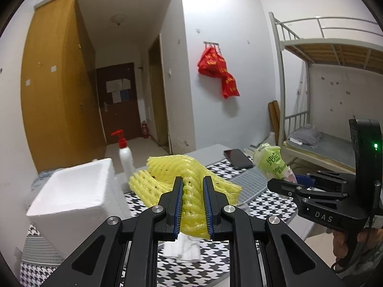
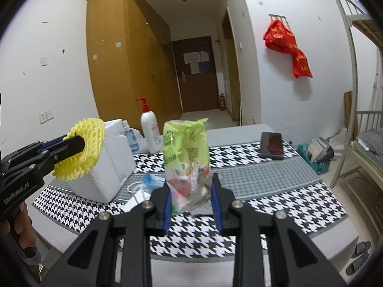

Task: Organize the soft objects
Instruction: 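Carry the yellow net and green bag in both grippers over the white foam box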

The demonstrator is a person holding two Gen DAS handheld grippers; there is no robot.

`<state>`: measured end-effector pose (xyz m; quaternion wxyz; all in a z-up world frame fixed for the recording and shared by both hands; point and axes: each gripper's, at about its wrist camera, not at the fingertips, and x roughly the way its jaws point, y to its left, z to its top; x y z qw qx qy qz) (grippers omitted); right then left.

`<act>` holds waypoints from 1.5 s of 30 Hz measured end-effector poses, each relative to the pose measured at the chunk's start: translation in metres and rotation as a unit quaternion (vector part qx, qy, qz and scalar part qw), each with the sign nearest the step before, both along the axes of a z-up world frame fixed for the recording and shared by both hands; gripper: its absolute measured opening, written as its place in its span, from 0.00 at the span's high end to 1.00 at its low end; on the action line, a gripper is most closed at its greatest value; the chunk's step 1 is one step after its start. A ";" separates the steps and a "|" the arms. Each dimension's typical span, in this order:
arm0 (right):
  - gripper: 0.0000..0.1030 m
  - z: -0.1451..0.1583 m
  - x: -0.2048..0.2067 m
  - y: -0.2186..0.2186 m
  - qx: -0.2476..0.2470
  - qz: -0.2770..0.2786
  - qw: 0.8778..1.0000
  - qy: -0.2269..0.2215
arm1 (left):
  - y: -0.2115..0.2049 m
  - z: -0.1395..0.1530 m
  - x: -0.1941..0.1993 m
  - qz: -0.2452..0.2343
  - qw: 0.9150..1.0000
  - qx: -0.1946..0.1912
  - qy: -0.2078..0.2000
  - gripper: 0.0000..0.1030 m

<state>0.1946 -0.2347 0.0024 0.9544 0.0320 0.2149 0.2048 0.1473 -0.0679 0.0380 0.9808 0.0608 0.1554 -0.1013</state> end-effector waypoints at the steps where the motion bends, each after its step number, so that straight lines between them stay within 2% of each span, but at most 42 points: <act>1: 0.68 0.002 -0.001 0.004 -0.001 0.003 1.000 -0.003 | 0.003 0.001 0.000 0.002 1.000 0.000 -0.001 0.83; 23: 0.68 0.023 -0.017 0.101 -0.011 0.098 0.995 -0.033 | 0.086 0.017 -0.042 0.087 0.996 -0.010 -0.033 0.83; 34: 0.68 0.029 -0.019 0.150 -0.027 0.143 0.988 -0.042 | 0.129 0.012 -0.051 0.146 0.988 -0.028 -0.030 0.83; 45: 0.68 0.031 -0.004 0.191 -0.039 0.176 0.983 -0.039 | 0.170 0.006 -0.061 0.198 0.979 -0.039 -0.031 0.83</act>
